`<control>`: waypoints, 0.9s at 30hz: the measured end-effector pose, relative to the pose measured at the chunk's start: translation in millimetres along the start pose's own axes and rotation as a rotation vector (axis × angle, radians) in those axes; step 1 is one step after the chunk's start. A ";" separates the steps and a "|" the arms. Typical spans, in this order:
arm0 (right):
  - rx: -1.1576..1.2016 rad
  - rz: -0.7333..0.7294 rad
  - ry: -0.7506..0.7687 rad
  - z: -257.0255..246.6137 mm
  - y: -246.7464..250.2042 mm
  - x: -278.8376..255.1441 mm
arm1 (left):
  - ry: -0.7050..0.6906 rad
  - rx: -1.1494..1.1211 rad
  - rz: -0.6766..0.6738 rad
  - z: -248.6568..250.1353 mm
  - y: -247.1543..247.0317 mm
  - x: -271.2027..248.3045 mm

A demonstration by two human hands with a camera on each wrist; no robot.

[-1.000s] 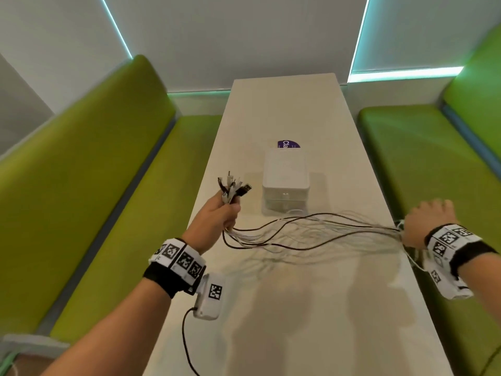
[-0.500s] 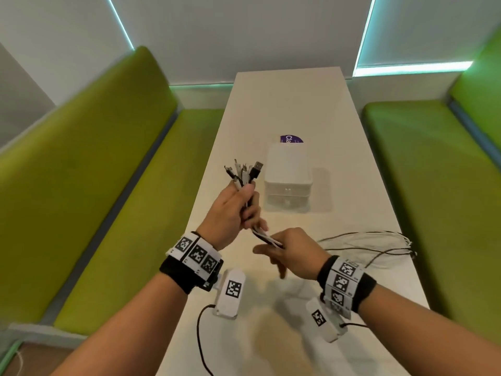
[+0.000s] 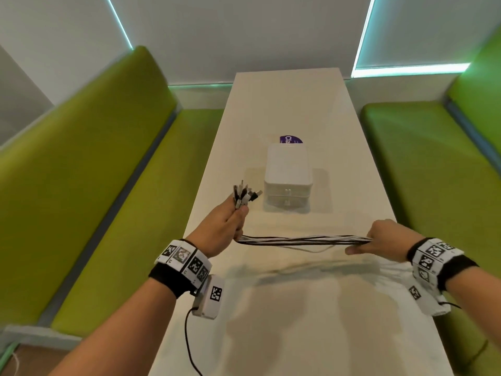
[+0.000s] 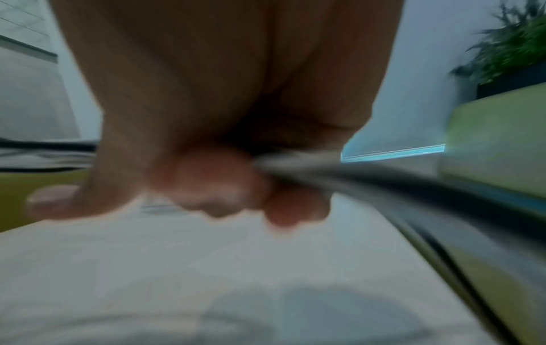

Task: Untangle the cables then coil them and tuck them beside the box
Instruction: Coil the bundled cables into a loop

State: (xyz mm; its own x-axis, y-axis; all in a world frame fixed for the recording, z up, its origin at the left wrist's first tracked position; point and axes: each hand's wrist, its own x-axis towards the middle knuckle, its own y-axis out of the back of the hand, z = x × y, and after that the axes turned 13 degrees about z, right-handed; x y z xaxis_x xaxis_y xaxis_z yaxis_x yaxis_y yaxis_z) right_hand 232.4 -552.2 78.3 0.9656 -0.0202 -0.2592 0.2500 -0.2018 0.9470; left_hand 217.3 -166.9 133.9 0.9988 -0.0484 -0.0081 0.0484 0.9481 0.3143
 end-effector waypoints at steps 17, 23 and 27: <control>0.340 0.041 0.453 -138.2 11.1 -38.4 | 0.188 -0.543 -0.131 13.3 -47.4 2.1; 0.796 -0.067 0.339 -184.4 -31.8 -45.6 | 0.179 -0.722 -0.074 20.3 -36.6 0.9; 0.566 0.015 0.457 -174.2 -41.9 -45.7 | 0.244 -0.765 0.057 13.2 -45.9 -1.5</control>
State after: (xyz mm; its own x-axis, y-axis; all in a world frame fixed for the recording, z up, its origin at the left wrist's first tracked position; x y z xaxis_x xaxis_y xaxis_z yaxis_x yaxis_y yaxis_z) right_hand 190.2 -372.2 83.5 0.9332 0.3585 -0.0245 0.2802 -0.6832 0.6743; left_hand 213.5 -214.5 132.0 0.9690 -0.0076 -0.2470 -0.0991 0.9037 -0.4165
